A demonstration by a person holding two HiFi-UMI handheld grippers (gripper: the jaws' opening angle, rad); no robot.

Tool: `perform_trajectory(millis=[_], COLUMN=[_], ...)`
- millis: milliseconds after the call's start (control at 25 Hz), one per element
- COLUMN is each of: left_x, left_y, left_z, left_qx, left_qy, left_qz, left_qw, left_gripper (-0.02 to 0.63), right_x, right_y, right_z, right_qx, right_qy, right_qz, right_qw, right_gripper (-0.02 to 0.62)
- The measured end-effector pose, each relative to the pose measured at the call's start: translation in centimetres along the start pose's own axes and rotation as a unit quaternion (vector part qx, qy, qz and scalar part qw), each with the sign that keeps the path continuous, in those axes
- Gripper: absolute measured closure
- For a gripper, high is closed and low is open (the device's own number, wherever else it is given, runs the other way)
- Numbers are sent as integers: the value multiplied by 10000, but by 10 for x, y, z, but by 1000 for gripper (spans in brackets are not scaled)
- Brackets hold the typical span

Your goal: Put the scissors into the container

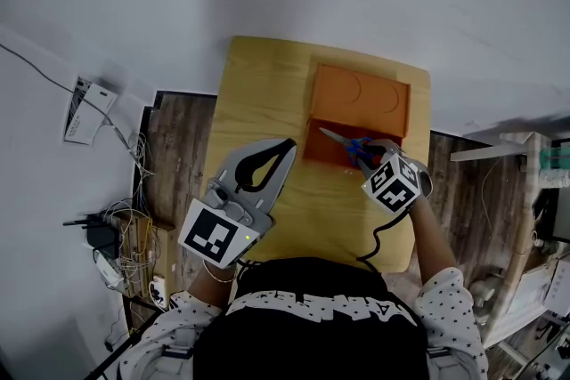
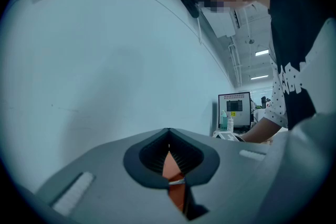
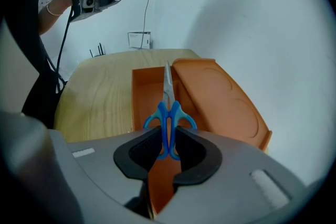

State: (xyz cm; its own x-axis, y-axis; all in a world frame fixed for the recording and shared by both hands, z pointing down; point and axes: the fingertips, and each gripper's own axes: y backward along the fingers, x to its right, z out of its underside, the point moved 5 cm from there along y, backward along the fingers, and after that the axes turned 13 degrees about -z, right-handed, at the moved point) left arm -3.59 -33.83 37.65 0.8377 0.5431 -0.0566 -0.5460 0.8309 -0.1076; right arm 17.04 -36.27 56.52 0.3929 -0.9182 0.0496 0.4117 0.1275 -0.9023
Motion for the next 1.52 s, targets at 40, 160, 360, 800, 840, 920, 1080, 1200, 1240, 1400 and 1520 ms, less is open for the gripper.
perform_trajectory(millis=[40,160,360,800,840,920,1080,1200,1240,1400,1520], left_x=[-1,-2,-6,-7,-7,-6,-7,-8,-8,-9,-10], left_y=[0,2,4,5,5,5,6,7,7,8,8], left_z=[0,-1,-1,0,-1,-1,0,0,0,0,0], left_qx=[12,36,74,64,71,81,84,76,70,81,75], left_qy=[0,9,10,1,2,0,-8,-6,-8,4,-2], left_qz=[-9,-12,-75,-76,-75,-78,-91,-98,-100,-111,-109], left_qw=[10000,10000,9999,10000,9999,9999,9999,9999,9999,9999,9999], left_gripper=[606,606,606,606,606,606,606,606,606,606,606], right_x=[0,1,6,11,11,11,12,13,13,13,14], right_y=[-2,-8,-16,-25,-26,-28,-32,-32,-33,-31,-31], right_z=[1,2,1,4,4,4,4,4,4,6,5], right_qx=[-63,-218,-426,-524,-531,-586,-697,-729,-733,-736,-776], right_qy=[12,54,118,-5,-2,-16,-20,-17,-19,-27,-11], right_qz=[-49,-186,-419,-679,-695,-707,-738,-718,-699,-667,-654], right_qw=[10000,9996,9981,9963,9962,9958,9948,9948,9949,9951,9948], right_gripper=[502,502,502,500,500,500,499,499,499,497,495])
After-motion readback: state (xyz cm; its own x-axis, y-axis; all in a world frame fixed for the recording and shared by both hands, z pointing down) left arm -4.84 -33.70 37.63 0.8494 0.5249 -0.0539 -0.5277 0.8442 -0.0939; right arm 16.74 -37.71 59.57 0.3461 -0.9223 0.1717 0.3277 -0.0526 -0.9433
